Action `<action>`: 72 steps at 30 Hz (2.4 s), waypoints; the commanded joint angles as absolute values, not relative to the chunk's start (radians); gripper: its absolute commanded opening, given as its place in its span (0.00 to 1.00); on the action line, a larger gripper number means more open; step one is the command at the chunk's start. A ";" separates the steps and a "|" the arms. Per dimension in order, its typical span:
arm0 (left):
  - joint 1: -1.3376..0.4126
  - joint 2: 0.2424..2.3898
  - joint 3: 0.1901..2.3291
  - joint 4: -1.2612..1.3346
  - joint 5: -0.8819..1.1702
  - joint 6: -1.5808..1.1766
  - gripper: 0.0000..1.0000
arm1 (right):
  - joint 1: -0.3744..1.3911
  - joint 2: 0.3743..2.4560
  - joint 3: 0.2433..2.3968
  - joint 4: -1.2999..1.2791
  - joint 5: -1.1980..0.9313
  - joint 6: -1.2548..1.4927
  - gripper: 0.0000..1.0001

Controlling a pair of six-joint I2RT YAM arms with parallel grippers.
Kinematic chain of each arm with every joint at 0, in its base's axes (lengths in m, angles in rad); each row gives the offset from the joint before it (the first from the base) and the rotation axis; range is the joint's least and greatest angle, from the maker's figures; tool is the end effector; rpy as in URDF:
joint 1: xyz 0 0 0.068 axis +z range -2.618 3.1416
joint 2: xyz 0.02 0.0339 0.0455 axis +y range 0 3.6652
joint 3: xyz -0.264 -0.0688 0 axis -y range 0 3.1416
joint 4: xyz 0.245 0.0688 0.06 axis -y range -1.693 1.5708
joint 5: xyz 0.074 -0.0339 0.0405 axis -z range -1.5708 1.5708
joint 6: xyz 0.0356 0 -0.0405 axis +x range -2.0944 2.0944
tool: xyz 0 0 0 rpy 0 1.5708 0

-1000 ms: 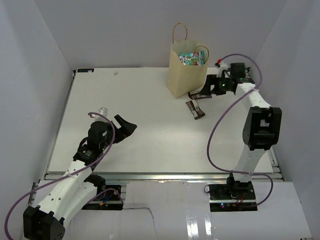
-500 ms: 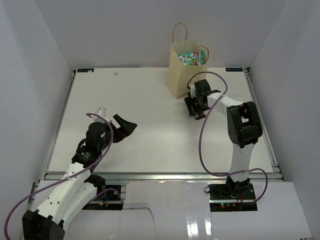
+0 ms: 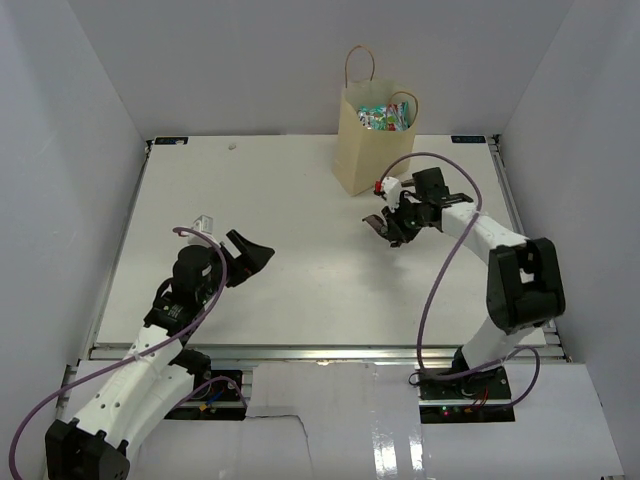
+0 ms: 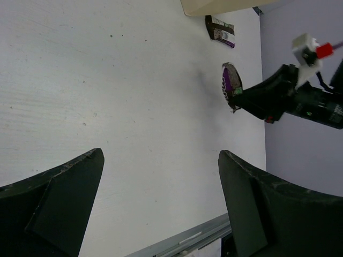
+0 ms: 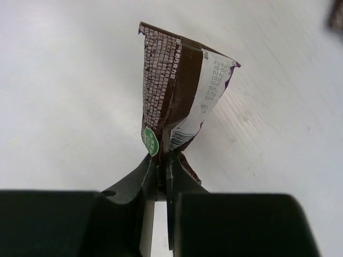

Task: Place the snacks into the paper bag

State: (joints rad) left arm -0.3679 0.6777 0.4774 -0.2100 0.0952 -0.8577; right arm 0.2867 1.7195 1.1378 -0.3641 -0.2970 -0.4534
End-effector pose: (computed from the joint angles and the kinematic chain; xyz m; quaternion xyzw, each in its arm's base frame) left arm 0.1544 -0.0631 0.2454 -0.1772 0.8168 -0.3475 0.4251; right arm 0.3424 0.1118 0.2025 -0.3828 0.8609 0.1150 0.3147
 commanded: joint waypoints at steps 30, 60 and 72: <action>-0.365 0.607 0.451 -0.233 0.078 -0.897 0.98 | 0.342 2.023 2.094 0.093 0.047 0.355 0.52; -0.365 0.770 0.482 -0.124 0.141 -0.838 0.98 | -0.005 1.835 1.603 -0.434 -0.417 -1.108 0.87; -0.365 0.785 0.486 -0.123 0.146 -0.844 0.98 | -0.002 2.137 1.756 -0.493 -0.569 -1.447 0.91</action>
